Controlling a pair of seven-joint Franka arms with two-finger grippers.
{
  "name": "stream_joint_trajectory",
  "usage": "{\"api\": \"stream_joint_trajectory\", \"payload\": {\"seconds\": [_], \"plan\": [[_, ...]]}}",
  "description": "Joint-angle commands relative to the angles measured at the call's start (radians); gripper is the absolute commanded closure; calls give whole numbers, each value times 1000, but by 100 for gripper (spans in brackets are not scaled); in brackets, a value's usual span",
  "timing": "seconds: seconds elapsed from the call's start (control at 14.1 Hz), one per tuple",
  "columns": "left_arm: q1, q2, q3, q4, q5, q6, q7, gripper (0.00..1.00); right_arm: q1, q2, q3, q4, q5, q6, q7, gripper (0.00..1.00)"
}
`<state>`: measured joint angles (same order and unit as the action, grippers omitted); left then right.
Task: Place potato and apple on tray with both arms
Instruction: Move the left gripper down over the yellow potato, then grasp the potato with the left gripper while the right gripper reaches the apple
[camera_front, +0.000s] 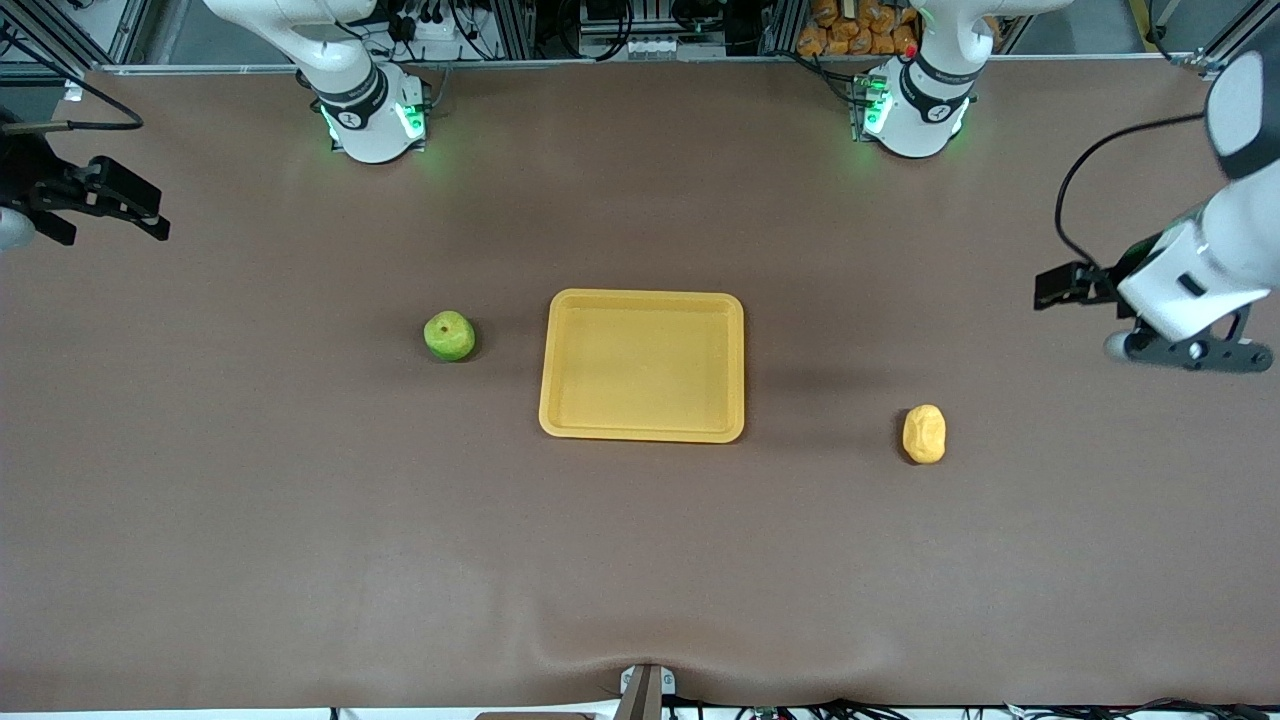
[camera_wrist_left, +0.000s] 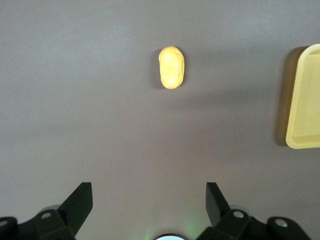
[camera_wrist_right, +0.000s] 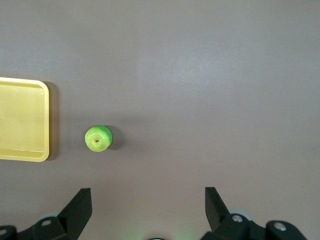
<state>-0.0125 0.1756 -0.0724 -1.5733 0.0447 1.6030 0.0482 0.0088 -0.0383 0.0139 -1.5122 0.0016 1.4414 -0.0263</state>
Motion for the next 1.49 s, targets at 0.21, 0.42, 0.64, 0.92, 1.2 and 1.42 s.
{"api": "stream_joint_trajectory", "payload": {"seconds": [0.21,0.42,0.64,0.92,1.2,1.42], "plan": [[-3,139,-4,-13,-8,121,-69,0,-6,1,8,0,-15,-1,-14,0],[-15,157,-7,-98,0,271,-120,0,-4,15,8,0,-17,-1,-17,0],[-9,160,-7,-190,0,418,-125,0,-6,17,8,0,-17,-1,-18,0],[-17,238,-6,-246,12,589,-174,0,-1,37,11,3,-18,2,-21,0],[-17,331,-10,-243,66,718,-231,0,8,101,11,1,-20,-3,-23,0],[-18,367,-12,-241,66,762,-260,0,19,121,12,1,-28,-1,-21,0]]}}
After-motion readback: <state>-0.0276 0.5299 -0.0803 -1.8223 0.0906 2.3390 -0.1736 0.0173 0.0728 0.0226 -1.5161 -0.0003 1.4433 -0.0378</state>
